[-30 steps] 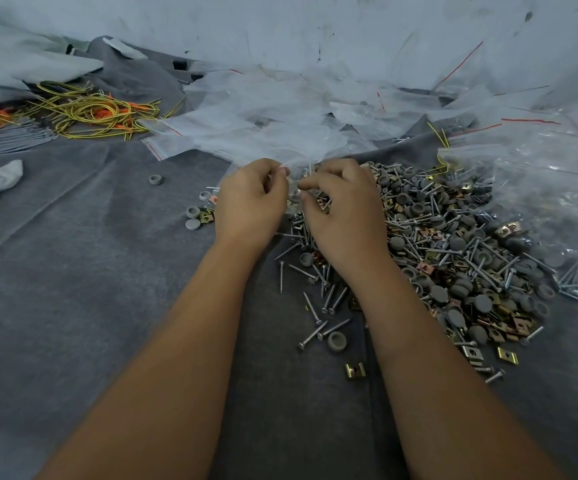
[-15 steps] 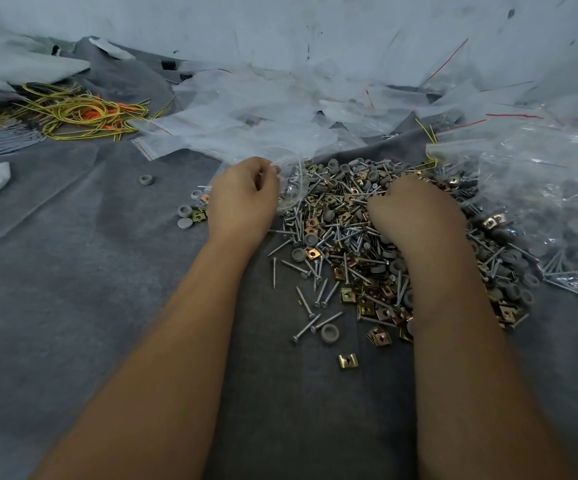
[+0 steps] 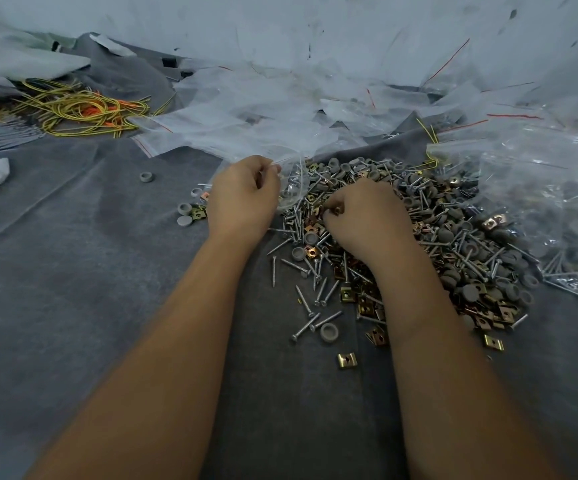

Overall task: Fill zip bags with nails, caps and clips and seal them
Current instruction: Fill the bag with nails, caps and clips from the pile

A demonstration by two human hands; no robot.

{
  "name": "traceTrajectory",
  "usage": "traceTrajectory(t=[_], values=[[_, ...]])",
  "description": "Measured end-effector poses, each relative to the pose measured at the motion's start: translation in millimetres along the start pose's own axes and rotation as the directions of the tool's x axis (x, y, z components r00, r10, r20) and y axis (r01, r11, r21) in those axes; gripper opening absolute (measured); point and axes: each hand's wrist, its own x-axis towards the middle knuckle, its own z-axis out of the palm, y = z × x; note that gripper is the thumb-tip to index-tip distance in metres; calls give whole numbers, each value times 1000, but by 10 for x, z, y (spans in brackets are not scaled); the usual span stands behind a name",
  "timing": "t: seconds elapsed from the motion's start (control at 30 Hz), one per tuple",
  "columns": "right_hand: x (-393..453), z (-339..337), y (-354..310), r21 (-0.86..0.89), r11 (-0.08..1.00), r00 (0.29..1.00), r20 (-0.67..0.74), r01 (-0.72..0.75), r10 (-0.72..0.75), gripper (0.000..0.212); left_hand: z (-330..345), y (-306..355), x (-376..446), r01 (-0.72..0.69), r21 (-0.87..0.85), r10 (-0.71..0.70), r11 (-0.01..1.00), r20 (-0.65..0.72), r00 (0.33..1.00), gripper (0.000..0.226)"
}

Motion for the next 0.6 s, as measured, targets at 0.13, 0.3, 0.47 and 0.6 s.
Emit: traceTrajectory(t=[0.13,0.3,0.47,0.6], values=[[15,76,17,-10,1000,993,-117,20,-21,23,-3,5,4,-5,8,5,1000,0,1000,22],[33,101,-69,173,983,954,-300,62,-7,14,-3,6,0,-2,3,2,1000,1,1000,22],[-6,129,-201,379,894,906,-418,240,-66,12,-17,42,-22,-24,-16,24,1000,27,999,22],[-3,202,-203,330,905,915,-381,270,-134,24,-26,52,-36,-28,-35,30,999,45,999,20]])
